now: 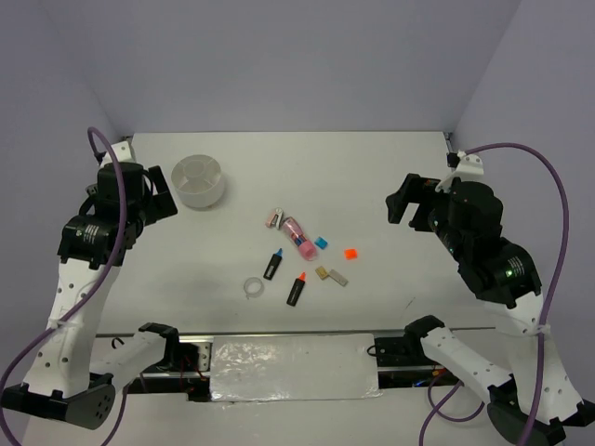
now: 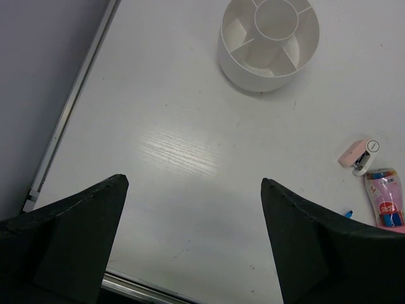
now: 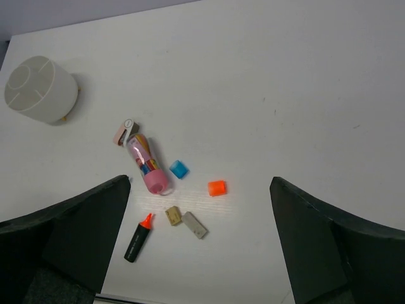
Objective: Sort the stationery into containers
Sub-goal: Pick up the stationery from the center of the board.
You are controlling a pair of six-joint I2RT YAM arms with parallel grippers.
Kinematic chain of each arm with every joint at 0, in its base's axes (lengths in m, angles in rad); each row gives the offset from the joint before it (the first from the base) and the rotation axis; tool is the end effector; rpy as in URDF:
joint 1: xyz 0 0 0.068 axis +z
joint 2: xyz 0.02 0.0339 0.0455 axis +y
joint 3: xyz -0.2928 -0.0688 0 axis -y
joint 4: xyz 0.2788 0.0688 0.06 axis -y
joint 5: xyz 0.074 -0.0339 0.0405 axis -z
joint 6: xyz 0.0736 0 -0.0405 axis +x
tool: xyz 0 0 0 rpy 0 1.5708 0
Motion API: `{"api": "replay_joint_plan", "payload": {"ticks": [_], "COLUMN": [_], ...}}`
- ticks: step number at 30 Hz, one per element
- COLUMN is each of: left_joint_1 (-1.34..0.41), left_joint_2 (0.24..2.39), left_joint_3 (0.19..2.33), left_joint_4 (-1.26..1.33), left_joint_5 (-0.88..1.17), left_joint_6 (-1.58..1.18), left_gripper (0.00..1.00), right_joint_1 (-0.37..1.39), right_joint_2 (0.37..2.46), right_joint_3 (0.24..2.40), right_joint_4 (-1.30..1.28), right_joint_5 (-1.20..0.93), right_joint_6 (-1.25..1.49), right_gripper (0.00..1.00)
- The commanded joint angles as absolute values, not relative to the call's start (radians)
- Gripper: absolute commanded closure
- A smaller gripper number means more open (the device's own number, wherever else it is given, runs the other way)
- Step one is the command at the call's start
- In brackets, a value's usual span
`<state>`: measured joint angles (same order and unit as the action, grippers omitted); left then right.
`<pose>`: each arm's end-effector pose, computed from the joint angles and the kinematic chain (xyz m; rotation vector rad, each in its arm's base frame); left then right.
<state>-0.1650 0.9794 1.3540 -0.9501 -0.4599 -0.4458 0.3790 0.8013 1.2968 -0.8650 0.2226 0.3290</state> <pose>0.2142 -0.0025 0.4383 -0.5493 2.0089 0.1238 0.1630 0.0474 0.4565 0.0997 1.9367 0.2565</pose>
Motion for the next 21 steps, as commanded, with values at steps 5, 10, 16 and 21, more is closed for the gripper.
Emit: {"api": "replay_joint_plan", "payload": {"ticks": [5,10,16,21], "left_joint_1": [-0.164,-0.163,-0.163,-0.166], "left_joint_2": [0.954,0.962,0.954,0.992], "left_joint_3": [1.333,1.333,1.316,1.281], "left_joint_4": [-0.928,-0.92,-0.911,-0.865], "left_joint_5": [-0.456,-0.419,-0.364,-0.163], "left_joint_6": [-0.426,-0.426,-0.416,-0.393], "left_gripper": [0.01,0.01,0.01,0.01], "right_joint_1": [0.376,0.376,0.374,0.376], "right_joint_2": [0.798,0.792,0.813,0.813], "right_joint_3": [1.309,1.305,1.324,1.312], "right_joint_4": [-0.824,-0.799,-0.81,-0.816], "right_joint_5": [0.206,0.183,0.173,0.208], "right_joint_6": [0.336,0.311,0.305,0.351], "right_gripper": [0.0,0.0,0.0,0.0]}}
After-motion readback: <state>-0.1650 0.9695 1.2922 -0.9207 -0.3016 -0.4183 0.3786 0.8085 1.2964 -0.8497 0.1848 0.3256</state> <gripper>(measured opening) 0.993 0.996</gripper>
